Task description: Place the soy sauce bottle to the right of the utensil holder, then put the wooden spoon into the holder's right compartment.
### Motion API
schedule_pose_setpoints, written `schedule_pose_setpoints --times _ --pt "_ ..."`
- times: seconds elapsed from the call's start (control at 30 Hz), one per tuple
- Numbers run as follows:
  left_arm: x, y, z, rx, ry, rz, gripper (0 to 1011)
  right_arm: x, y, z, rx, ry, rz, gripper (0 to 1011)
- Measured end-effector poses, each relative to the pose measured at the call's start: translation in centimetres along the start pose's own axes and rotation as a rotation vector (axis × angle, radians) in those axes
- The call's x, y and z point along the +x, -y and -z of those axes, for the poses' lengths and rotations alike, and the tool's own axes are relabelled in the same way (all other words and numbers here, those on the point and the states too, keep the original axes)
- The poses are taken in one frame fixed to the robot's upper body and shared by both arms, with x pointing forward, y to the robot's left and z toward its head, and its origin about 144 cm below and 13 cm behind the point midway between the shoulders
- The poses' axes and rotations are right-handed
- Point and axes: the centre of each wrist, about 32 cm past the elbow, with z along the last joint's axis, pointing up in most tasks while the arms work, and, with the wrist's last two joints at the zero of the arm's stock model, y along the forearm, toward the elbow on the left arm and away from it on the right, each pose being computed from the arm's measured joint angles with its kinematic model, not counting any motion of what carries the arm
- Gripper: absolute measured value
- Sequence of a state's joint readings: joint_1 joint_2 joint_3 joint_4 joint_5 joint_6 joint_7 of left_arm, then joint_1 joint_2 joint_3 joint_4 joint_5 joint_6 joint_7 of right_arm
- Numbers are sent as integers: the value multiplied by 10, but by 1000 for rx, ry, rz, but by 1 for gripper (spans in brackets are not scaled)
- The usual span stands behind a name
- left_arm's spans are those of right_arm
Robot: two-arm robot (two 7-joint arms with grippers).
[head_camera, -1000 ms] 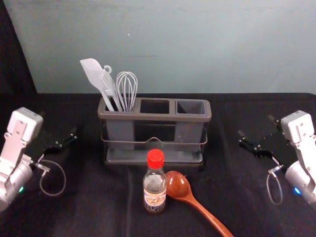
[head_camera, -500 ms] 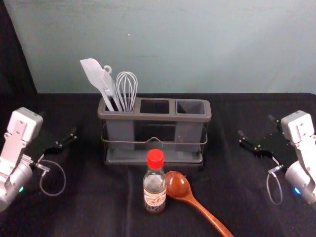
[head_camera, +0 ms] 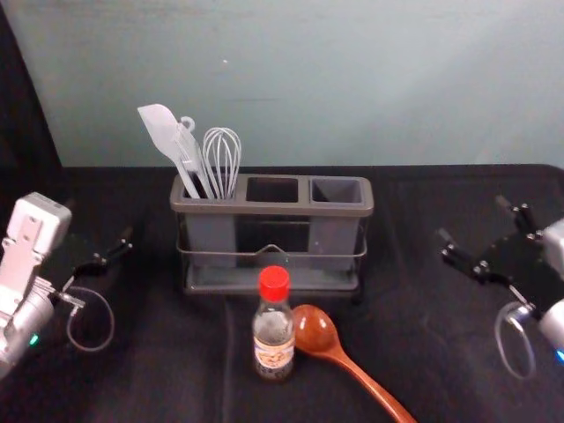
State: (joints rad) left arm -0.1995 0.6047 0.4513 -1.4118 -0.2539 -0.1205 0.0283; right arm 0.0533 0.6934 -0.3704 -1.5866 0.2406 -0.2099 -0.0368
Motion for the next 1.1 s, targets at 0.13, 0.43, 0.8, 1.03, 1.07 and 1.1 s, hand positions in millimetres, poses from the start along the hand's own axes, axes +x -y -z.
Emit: schedule_pose_setpoints --times 0.13,0.43,0.8,1.03,1.07,1.1 --pt "0 0 0 0 0 0 1011 3 33 -7 55 -32 -50 1004" --pt "0 0 0 0 0 0 1011 -6 67 -6 106 -192 -271 1004" --pt "0 0 0 0 0 0 1011 -28 33 -16 176 -333 -562 1004" --pt "0 0 0 0 0 0 1011 -40 6 -29 164 -342 -693 1004" --pt "0 0 0 0 0 0 1011 -42 0 -31 160 -343 -709 1004" --pt "0 0 0 0 0 0 1011 -43 -2 -32 159 -344 -715 1004"
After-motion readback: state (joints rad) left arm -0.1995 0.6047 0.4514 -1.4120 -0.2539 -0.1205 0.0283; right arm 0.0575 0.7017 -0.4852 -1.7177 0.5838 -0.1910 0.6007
